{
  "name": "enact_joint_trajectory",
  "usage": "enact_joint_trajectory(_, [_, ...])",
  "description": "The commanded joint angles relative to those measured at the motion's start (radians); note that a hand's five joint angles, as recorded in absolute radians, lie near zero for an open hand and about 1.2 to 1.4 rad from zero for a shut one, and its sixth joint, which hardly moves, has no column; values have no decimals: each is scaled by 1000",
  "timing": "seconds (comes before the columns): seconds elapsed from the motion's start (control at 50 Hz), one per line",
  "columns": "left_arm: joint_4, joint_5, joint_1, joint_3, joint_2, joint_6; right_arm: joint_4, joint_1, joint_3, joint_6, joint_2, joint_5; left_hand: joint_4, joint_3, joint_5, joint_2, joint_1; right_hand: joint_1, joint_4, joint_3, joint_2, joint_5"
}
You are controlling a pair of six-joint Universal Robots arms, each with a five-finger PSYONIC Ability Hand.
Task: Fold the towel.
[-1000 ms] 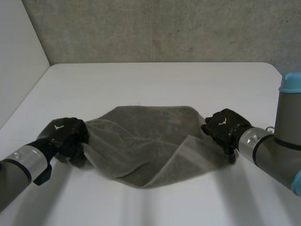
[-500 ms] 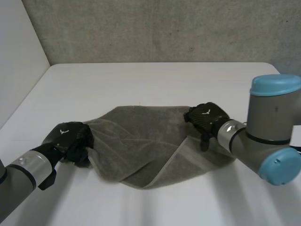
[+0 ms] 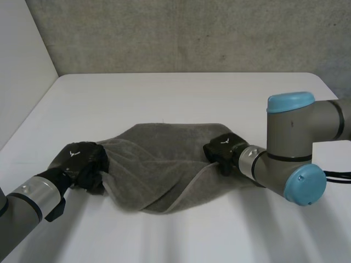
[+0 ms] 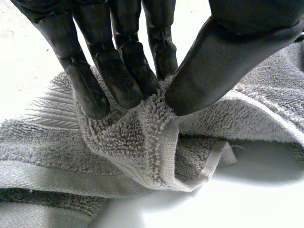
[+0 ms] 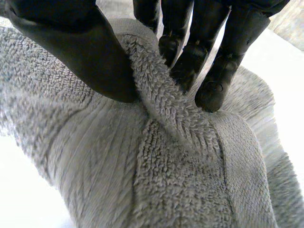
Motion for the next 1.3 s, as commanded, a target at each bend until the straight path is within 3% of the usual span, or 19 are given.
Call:
enact_joint_trajectory(0.02, [-1, -2, 3, 22, 7, 3, -5, 1, -7, -11, -90, -3, 11, 31, 69, 30, 86, 85, 54, 62, 70, 71])
enact_joint_trajectory(0.2, [-27, -10, 13, 189, -75, -2, 38, 41, -170, -51, -65, 17, 34, 54, 92, 53, 110, 85, 54, 62, 70, 71])
enact_joint_trajectory(0.28, [-90, -10, 26, 224, -126, -4, 179, 47, -233, -124, -36, 52, 34, 54, 92, 53, 110, 60, 29, 37, 45, 45])
enact_joint_trajectory(0.3, [-90, -10, 26, 224, -126, -4, 179, 47, -233, -125, -36, 52, 34, 54, 92, 53, 110, 59, 29, 37, 45, 45])
enact_joint_trajectory(0.32, [-101, -5, 41, 220, -131, -4, 200, 47, -225, -129, -36, 54, 34, 54, 92, 53, 110, -109, -140, -132, -124, -123])
enact_joint_trajectory(0.7, [-104, -2, 58, 204, -163, -4, 113, 44, -95, -129, -29, 57, 34, 54, 92, 53, 110, -223, -253, -245, -237, -237])
enact_joint_trajectory(0.8, [-104, -2, 58, 203, -165, -4, 108, 42, -79, -128, -36, 57, 34, 54, 92, 53, 110, -79, -109, -101, -93, -93])
enact_joint_trajectory(0.82, [-104, 0, 59, 203, -166, 1, 105, 42, -76, -128, -39, 52, 34, 54, 92, 53, 110, 83, 52, 61, 69, 69])
enact_joint_trajectory(0.96, [-98, -5, 58, 272, -212, 16, 56, 42, -154, -146, -42, 46, 34, 54, 92, 53, 110, 85, 54, 62, 70, 71])
enact_joint_trajectory(1.02, [-98, -19, 50, 445, -251, 19, -5, 41, -334, -137, -35, 58, 34, 54, 92, 53, 110, 85, 54, 62, 70, 71])
enact_joint_trajectory(1.06, [-109, -31, 23, 683, -269, 23, -92, 31, -551, -120, -33, 57, 34, 54, 92, 53, 110, 85, 54, 62, 70, 71])
enact_joint_trajectory(1.08, [-109, -31, 23, 684, -269, 23, -93, 31, -552, -120, -33, 57, 34, 54, 92, 53, 110, 85, 54, 62, 70, 71])
enact_joint_trajectory(1.12, [-106, -43, -22, 947, -275, 15, -163, 28, -668, -111, -33, 60, 34, 54, 92, 53, 110, 85, 54, 62, 70, 71])
enact_joint_trajectory(1.14, [-106, -43, -22, 948, -275, 15, -242, 21, -758, -93, -33, 63, 34, 54, 92, 53, 110, 85, 54, 62, 70, 71])
enact_joint_trajectory(1.16, [-104, -51, -34, 1083, -272, 7, -339, -4, -836, -50, -35, 71, 34, 54, 92, 53, 110, 85, 54, 62, 70, 71])
enact_joint_trajectory(1.22, [-103, -68, -57, 1292, -275, -23, -389, -22, -855, -16, -44, 77, 34, 54, 92, 53, 110, 85, 54, 62, 70, 71])
enact_joint_trajectory(1.3, [-103, -74, -68, 1401, -280, -89, -412, -58, -828, 96, -79, 94, 34, 54, 92, 53, 110, 85, 54, 62, 70, 71])
